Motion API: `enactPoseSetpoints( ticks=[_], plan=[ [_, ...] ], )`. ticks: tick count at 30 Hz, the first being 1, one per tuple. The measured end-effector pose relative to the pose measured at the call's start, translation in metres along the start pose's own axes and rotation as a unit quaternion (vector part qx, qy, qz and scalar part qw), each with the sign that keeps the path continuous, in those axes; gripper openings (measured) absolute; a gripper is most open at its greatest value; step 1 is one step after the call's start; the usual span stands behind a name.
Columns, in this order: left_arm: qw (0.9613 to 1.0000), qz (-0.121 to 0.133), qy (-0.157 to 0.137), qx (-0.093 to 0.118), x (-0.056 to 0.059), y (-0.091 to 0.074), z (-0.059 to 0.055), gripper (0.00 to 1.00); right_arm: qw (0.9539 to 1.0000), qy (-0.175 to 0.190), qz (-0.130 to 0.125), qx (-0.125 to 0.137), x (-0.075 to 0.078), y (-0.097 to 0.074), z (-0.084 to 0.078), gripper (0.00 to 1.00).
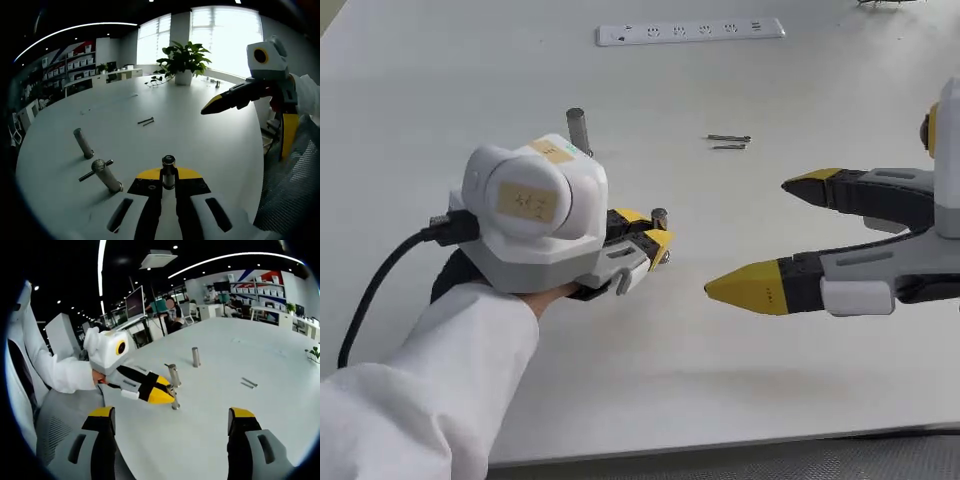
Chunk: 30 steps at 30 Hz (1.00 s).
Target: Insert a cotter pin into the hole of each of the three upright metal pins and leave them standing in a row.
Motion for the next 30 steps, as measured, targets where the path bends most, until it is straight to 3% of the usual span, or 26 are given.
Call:
enactPoseSetpoints(
  ticks=[6, 11, 14, 23, 26, 30],
  plan=[
    [0.9999, 0.0, 0.014, 0.0, 0.003, 0.001, -0.002, 0.07, 1.0, 0.003, 0.001, -0.003, 0.0, 0.0, -0.002, 0.91],
    [0.9999, 0.007, 0.011, 0.0, 0.005, 0.003, -0.005, 0.07, 1.0, 0.004, 0.002, -0.002, -0.001, 0.001, -0.002, 0.91],
    [0.9999, 0.015, -0.005, 0.0, 0.004, 0.004, -0.008, 0.07, 1.0, 0.005, 0.002, 0.001, -0.001, 0.001, -0.002, 0.91],
    [0.9997, 0.022, 0.01, 0.005, 0.006, 0.003, -0.011, 0.07, 1.0, 0.002, 0.007, 0.005, -0.004, 0.004, 0.0, 0.91],
    [0.9996, 0.023, -0.01, 0.009, 0.006, 0.004, -0.01, 0.07, 1.0, 0.004, 0.005, 0.006, -0.003, 0.005, -0.001, 0.91],
    [0.9996, 0.025, 0.003, 0.01, 0.006, 0.004, -0.01, 0.07, 0.9999, 0.005, 0.006, 0.009, -0.003, 0.006, -0.001, 0.91]
  ],
)
Point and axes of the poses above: the centre of the closed fingertips' face, and the gripper's own axes: y roughly forward along the fingers, x roughly to its right, z roughly out of its top, the point moved 7 cm from there along -y, roughly backward along the fingers, and after that the axes turned 9 degrees about -y, right-handed, at the moved point
